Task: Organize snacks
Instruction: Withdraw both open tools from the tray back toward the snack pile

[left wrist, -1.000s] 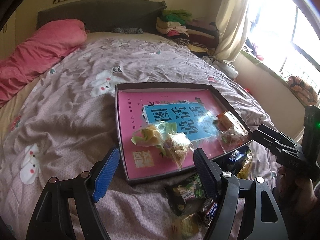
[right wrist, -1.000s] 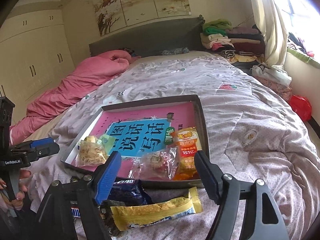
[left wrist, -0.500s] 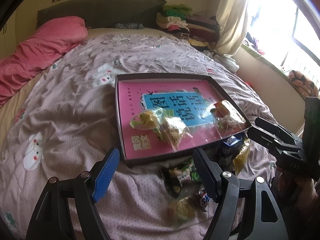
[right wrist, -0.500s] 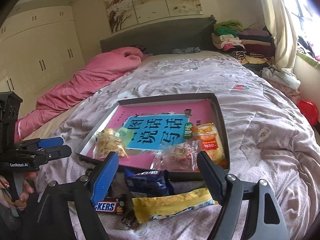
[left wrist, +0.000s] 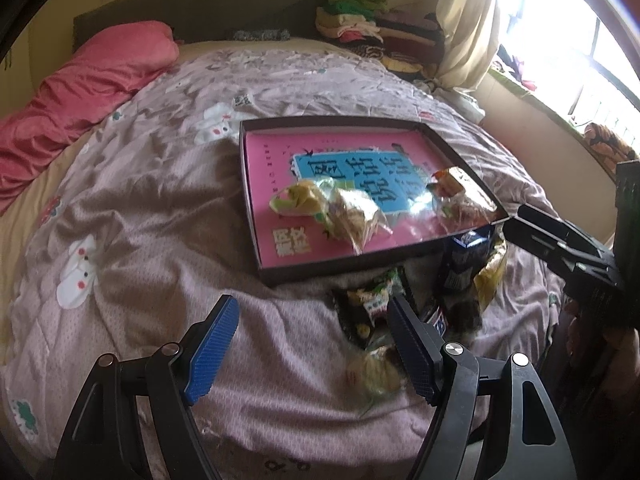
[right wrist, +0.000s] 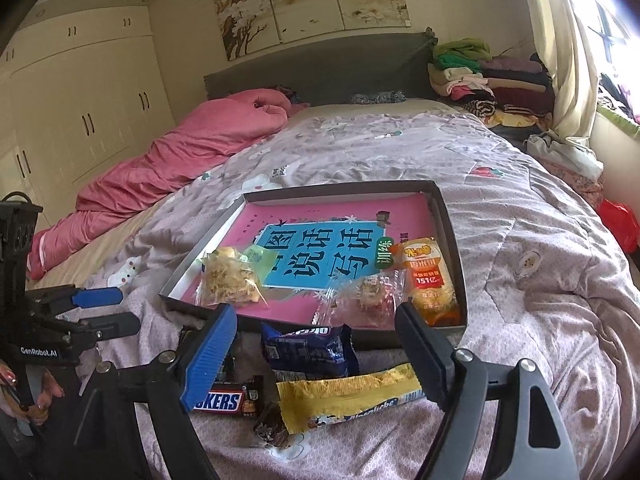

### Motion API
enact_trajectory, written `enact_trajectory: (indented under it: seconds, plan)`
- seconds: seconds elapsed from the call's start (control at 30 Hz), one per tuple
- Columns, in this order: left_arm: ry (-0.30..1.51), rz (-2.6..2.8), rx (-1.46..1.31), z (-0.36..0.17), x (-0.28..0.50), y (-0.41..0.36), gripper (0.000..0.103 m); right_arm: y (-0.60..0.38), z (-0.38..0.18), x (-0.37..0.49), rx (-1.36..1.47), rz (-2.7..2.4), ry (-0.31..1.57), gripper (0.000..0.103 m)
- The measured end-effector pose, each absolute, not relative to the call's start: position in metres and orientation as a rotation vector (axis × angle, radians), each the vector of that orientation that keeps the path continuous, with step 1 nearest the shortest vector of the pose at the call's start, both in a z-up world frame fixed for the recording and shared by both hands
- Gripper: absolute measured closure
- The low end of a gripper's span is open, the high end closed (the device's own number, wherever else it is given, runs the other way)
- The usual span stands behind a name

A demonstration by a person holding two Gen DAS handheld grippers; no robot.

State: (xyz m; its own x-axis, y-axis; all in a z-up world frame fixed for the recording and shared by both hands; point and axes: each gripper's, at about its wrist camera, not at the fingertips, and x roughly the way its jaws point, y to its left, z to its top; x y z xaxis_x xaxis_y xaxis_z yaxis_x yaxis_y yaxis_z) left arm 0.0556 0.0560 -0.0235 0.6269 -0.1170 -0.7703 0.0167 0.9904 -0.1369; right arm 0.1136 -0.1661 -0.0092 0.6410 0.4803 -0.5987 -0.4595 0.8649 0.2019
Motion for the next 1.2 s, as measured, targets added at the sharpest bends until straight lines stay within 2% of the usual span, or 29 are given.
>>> enact_trajectory:
  seconds: [1.2]
  plan:
    - [1.106, -0.175, -0.033, -0.074, 0.048, 0.009, 0.025, -0.159, -0.027, 0.108, -0.008, 0.542, 0.770, 0.021]
